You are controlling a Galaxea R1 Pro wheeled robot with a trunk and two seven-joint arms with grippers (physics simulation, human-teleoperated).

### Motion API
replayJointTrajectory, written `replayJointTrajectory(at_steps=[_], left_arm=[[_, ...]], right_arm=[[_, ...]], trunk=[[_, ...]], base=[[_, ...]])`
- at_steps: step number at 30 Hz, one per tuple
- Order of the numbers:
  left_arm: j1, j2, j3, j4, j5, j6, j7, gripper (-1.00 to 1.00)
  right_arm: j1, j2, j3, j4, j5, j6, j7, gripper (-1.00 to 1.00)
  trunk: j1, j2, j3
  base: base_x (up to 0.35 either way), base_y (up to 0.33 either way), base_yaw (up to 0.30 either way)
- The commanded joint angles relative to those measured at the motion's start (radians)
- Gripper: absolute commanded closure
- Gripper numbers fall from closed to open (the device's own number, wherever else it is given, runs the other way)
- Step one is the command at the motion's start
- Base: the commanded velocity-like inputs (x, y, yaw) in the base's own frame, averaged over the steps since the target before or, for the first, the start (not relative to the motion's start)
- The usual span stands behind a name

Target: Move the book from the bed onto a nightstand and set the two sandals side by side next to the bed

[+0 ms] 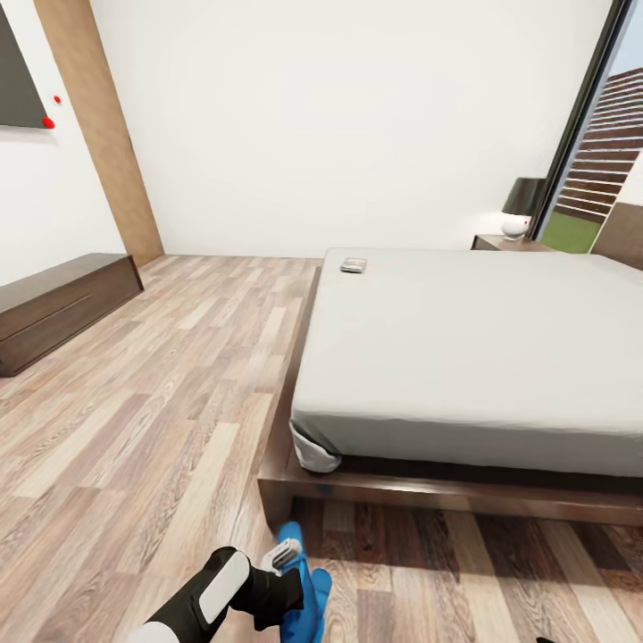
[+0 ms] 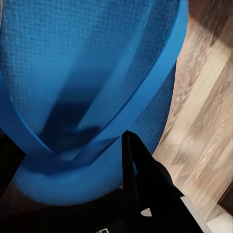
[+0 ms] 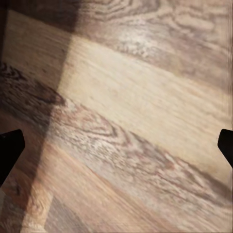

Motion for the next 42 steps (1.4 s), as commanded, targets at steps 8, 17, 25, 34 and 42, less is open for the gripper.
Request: replayJointTrajectory(at_steps=[8, 17, 25, 34, 42], left_arm=[[0.000, 0.001, -0.002, -0.001, 0.008, 0.002, 0.009, 1.00], [0.000, 0.001, -0.002, -0.001, 0.009, 0.002, 0.009, 1.00], [0.000, 0.001, -0.002, -0.001, 0.010, 0.002, 0.009, 1.00], [0.000, 0.001, -0.001, -0.001, 0.009, 0.001, 0.006, 1.00], [0.000, 0.001, 0.001, -0.001, 0.010, 0.002, 0.006, 1.00]], right_arm=[[-0.001, 0.000, 0.007, 0.004, -0.011, 0.007, 0.003, -1.00], [-0.001, 0.000, 0.007, 0.004, -0.011, 0.007, 0.002, -1.00], [-0.001, 0.000, 0.007, 0.004, -0.011, 0.007, 0.002, -1.00], [-0.001, 0.000, 0.007, 0.004, -0.011, 0.007, -0.006, -1.00], [-0.001, 0.000, 0.007, 0.003, -0.011, 0.007, -0.008, -1.00]], trunk=[[0.000, 0.000, -0.001], [0.000, 0.000, -0.001], [0.000, 0.000, -0.001], [0.000, 0.000, -0.001], [0.000, 0.000, -0.001]], base=[[0.000, -0.151, 0.000], [-0.008, -0.152, 0.000], [-0.128, -0.168, 0.000], [-0.085, -0.150, 0.000], [-0.003, -0.020, 0.000]])
